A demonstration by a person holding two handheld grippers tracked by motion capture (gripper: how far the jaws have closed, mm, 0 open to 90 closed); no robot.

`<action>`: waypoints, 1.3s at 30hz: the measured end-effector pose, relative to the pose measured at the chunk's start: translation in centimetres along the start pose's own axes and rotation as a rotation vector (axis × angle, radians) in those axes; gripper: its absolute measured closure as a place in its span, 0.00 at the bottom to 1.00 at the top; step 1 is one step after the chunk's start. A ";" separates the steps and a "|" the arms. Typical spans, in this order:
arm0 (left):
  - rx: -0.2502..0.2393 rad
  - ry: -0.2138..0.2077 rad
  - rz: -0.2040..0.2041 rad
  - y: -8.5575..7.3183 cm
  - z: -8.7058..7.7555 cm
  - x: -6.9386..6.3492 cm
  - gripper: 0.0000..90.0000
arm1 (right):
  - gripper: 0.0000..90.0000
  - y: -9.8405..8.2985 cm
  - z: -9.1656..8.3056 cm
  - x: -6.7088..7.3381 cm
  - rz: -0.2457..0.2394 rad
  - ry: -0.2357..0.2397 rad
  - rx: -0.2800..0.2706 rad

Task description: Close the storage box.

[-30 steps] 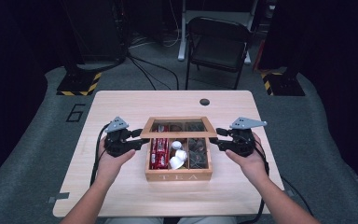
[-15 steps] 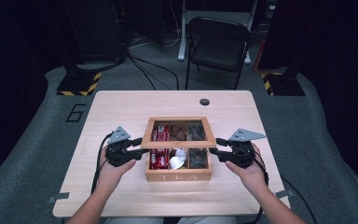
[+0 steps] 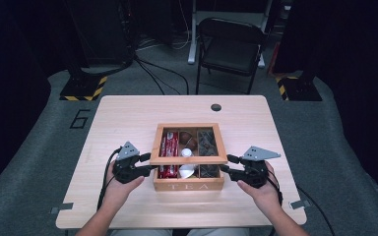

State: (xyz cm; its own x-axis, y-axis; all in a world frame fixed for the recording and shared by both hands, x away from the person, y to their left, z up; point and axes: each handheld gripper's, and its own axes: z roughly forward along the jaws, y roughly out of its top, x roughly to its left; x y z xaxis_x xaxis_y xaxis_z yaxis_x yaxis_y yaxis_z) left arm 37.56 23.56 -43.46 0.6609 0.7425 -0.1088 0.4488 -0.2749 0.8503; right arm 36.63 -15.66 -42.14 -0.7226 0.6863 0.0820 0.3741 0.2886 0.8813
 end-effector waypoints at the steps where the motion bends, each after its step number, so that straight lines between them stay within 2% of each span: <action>1: -0.004 -0.001 -0.002 -0.2 -0.1 0.0 0.59 | 0.59 -0.1 0.0 0.1 -0.006 -0.001 -0.005; 5: 0.001 -0.003 -0.004 -1.0 -0.3 -0.3 0.58 | 0.58 -0.7 0.0 0.5 -0.031 -0.010 -0.003; 10: 0.005 -0.003 0.006 -1.5 -0.8 -0.6 0.57 | 0.59 -1.4 0.2 0.7 -0.014 -0.012 0.008; 16: 0.012 -0.031 0.033 -2.6 -1.6 -1.4 0.57 | 0.58 -2.5 0.6 1.0 -0.015 -0.022 0.032; 26: 0.056 -0.039 0.029 -3.6 -1.1 -1.5 0.57 | 0.58 -3.7 1.2 1.2 -0.022 -0.022 0.071; 31: 0.087 -0.041 0.033 -3.9 -0.8 -1.7 0.57 | 0.58 -4.1 1.3 1.2 -0.011 -0.016 0.095; 32: 0.085 -0.053 0.024 -4.0 -0.8 -1.8 0.57 | 0.58 -4.2 1.4 1.2 -0.017 -0.014 0.103; 35: 0.076 -0.051 0.019 -4.1 -1.1 -1.8 0.57 | 0.55 -4.5 1.6 1.3 -0.025 -0.016 0.136; 36: 0.071 -0.047 0.018 -4.1 -1.2 -1.8 0.56 | 0.55 -4.6 1.5 1.4 -0.013 -0.009 0.116; 39: 0.073 -0.040 0.011 -4.2 -1.5 -1.7 0.54 | 0.52 -4.6 1.0 1.2 0.006 -0.016 0.106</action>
State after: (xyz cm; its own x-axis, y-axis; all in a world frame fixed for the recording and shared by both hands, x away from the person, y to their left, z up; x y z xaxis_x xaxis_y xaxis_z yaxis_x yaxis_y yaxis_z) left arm 33.67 24.40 -46.12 0.6885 0.7150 -0.1213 0.4833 -0.3276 0.8119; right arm 34.66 -15.49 -46.56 -0.7110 0.6987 0.0791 0.4384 0.3524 0.8268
